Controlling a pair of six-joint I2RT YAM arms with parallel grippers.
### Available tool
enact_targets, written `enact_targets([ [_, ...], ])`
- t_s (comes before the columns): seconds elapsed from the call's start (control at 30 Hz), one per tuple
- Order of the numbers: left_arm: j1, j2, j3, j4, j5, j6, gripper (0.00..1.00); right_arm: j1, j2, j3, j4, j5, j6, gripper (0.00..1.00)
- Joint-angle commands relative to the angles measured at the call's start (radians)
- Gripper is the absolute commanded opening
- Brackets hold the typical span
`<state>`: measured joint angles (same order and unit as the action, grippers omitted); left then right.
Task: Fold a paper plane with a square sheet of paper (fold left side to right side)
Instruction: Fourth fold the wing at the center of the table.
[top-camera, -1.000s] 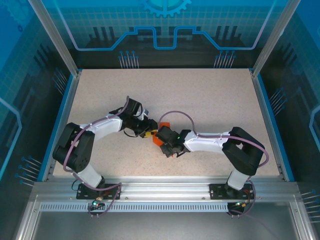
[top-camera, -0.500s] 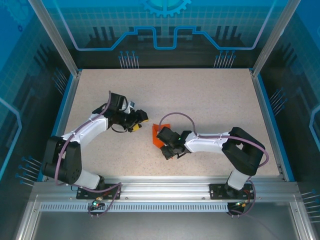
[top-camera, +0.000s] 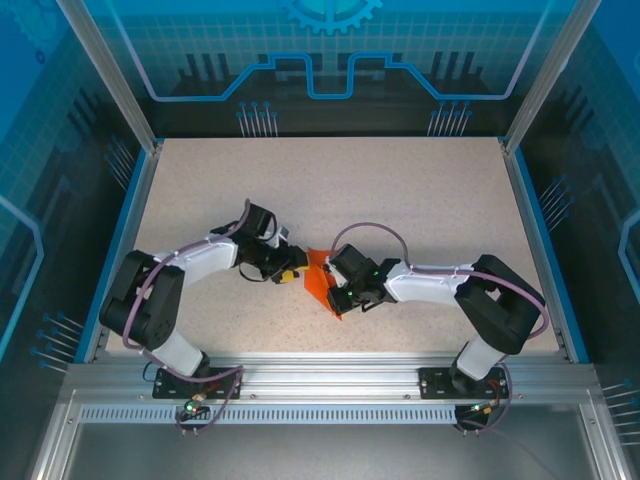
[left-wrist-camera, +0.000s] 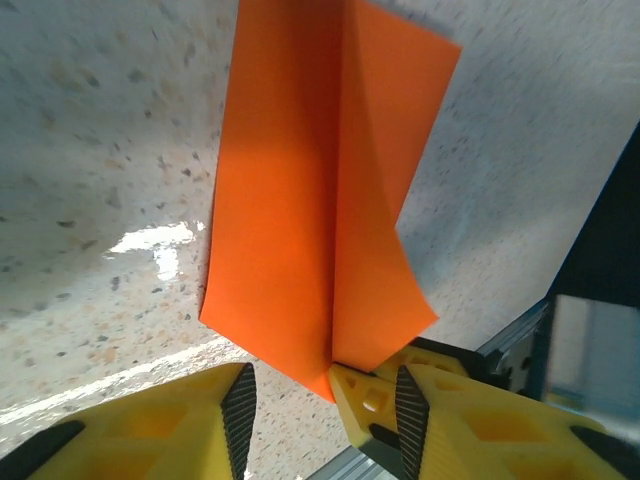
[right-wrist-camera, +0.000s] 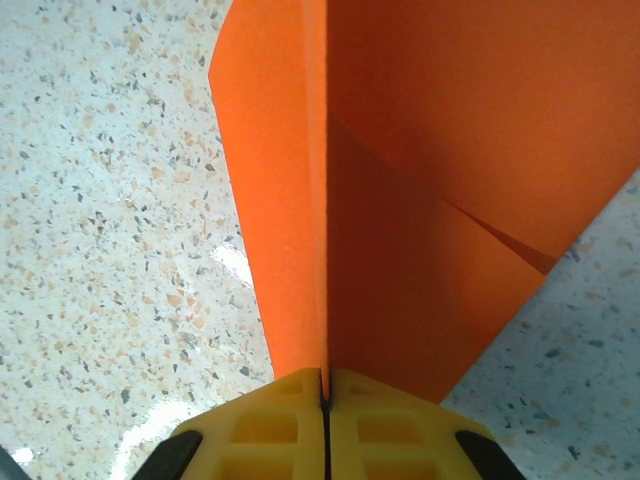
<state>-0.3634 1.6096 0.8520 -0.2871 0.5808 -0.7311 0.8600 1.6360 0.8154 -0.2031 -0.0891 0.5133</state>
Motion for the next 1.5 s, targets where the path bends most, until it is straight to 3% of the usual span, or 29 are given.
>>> enact_targets([
  [0.0, -0.031, 0.049, 0.038, 0.026, 0.019, -0.013, 0.45, -0.025, -0.018, -0.027, 0.046, -0.083, 0.019, 0.07],
  [0.5, -0.089, 0.179, 0.109, 0.040, 0.005, -0.025, 0.47, -0.055, -0.001, -0.055, 0.089, -0.143, 0.042, 0.07],
  [1.2, -0.090, 0.232, 0.111, -0.033, -0.076, -0.036, 0.50, -0.068, 0.007, -0.056, 0.093, -0.158, 0.047, 0.10],
  [1.47, -0.091, 0.239, 0.108, -0.035, -0.077, -0.036, 0.50, -0.096, -0.058, -0.038, 0.085, -0.202, 0.048, 0.25],
])
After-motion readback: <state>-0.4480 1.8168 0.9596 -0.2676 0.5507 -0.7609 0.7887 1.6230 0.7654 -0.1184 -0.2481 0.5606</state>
